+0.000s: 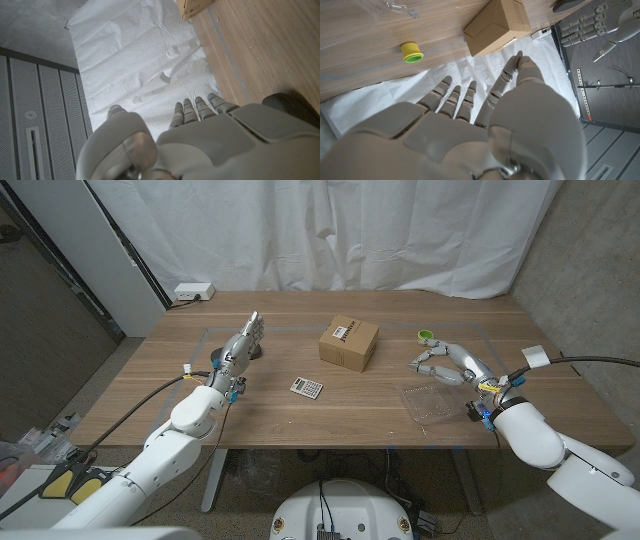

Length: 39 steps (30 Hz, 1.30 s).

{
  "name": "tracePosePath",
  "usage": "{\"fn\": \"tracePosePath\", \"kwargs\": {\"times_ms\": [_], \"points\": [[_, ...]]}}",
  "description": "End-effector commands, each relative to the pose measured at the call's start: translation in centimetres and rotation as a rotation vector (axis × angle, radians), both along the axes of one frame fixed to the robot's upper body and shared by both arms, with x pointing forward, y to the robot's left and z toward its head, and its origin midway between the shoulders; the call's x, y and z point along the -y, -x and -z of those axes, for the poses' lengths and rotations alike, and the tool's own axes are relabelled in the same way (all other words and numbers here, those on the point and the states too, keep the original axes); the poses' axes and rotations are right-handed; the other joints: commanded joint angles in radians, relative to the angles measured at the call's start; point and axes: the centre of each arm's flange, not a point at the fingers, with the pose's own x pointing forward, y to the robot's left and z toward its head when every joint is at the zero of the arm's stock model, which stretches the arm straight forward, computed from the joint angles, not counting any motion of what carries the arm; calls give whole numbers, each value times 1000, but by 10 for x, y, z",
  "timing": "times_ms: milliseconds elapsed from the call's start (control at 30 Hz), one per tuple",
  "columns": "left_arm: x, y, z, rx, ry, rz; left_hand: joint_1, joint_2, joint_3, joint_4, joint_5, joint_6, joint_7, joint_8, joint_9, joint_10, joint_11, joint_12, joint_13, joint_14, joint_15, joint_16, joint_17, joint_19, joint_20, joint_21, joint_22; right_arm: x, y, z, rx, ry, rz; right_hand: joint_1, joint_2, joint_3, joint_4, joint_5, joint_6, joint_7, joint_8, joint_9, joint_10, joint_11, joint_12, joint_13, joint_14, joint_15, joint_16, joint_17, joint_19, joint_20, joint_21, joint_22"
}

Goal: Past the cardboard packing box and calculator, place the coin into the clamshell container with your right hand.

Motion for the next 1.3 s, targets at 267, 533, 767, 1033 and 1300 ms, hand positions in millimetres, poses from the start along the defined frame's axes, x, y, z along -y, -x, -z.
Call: {"fn": "tracePosePath", "kwargs": {"times_ms": [267, 533, 767, 1033, 1300], "points": [[-4, 2, -3, 18, 27, 8, 9, -2, -8, 0, -3, 6, 3, 1, 5, 4, -2, -1, 6, 0, 2, 0, 4, -9, -11, 3, 5, 11, -13, 12, -1, 12, 108, 14, 6, -5, -2, 7, -3, -1, 6, 8, -9, -2, -2, 1, -5, -6, 7, 1, -9, -29, 5, 3], [-5, 0, 1, 3, 25, 10, 10, -2, -9, 0, -3, 7, 3, 1, 5, 3, -2, -1, 6, 1, 2, 0, 4, -10, -10, 3, 5, 16, -17, 27, -15, 9, 140, 15, 7, -6, -2, 7, -5, -1, 7, 10, -11, -2, -2, 1, -3, -5, 8, 1, -9, -28, 6, 3], [-2, -3, 3, 0, 29, 21, 11, -1, -11, 0, -4, 7, 4, 1, 5, 3, -1, -1, 6, 0, 1, 0, 4, -10, -11, 3, 5, 11, -15, 33, -20, 42, 162, 17, 8, -7, -2, 8, -6, -1, 8, 12, -14, -14, -2, 2, -2, -2, 9, 2, -9, -26, 6, 3], [-1, -5, 3, -8, 25, 23, 11, 0, -12, 0, -4, 8, 3, 1, 5, 5, -1, -1, 6, 0, 1, 0, 4, -9, -10, 3, 5, 14, -16, 41, -29, 43, 182, 18, 10, -8, -2, 8, -10, -1, 8, 15, -13, -17, 0, 2, -2, -1, 10, 2, -10, -25, 7, 3], [2, -6, 2, -1, 26, 25, 12, 1, -13, 0, -5, 8, 3, 1, 6, 4, -1, -1, 6, 0, 3, 0, 4, -9, -11, 3, 5, 21, -21, 46, -37, 51, 204, 21, 12, -8, -2, 8, -13, -1, 8, 18, -9, -28, 2, 2, 5, -1, 13, 3, -9, -22, 8, 3]]}}
